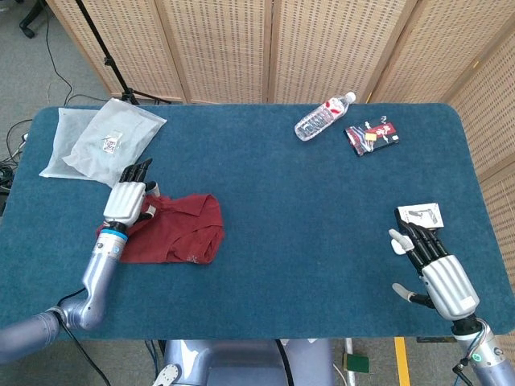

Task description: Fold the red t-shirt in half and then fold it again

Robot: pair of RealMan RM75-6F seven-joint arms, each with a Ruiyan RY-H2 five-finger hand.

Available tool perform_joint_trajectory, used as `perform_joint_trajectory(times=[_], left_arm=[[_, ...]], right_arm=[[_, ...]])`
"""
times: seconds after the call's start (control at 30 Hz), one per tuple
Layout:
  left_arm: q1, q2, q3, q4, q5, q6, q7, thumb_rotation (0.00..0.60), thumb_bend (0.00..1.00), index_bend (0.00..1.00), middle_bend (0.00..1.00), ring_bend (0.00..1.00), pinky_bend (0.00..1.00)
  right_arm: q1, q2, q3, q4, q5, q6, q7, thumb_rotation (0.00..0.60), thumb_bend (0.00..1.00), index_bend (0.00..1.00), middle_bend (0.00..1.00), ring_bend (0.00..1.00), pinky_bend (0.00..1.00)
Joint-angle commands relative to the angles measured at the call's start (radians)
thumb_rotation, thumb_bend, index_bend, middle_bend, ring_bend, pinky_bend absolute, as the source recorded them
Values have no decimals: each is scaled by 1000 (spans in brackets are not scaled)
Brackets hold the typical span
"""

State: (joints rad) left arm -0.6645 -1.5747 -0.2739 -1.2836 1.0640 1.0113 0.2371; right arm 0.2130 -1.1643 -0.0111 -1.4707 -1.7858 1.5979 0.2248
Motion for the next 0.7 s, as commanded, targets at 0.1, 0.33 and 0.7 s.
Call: perform_joint_trajectory(times=[0.1,0.33,0.7], left_arm=[[-30,-49,1,38,12,-1,5,600,507,799,0,0,0],[-67,-97,1,101,31,-16,5,600,486,799,0,0,0],[-103,-157,6,161,30,-58,-11,600,473,799,0,0,0]], right_arm=[[-1,1,1,-1,1,1,1,600,0,0,0,0,104],[-1,3,2,-1,4,1,5,600,0,0,0,0,105],[-1,6,6,0,11,-2,15,600,0,0,0,0,104]])
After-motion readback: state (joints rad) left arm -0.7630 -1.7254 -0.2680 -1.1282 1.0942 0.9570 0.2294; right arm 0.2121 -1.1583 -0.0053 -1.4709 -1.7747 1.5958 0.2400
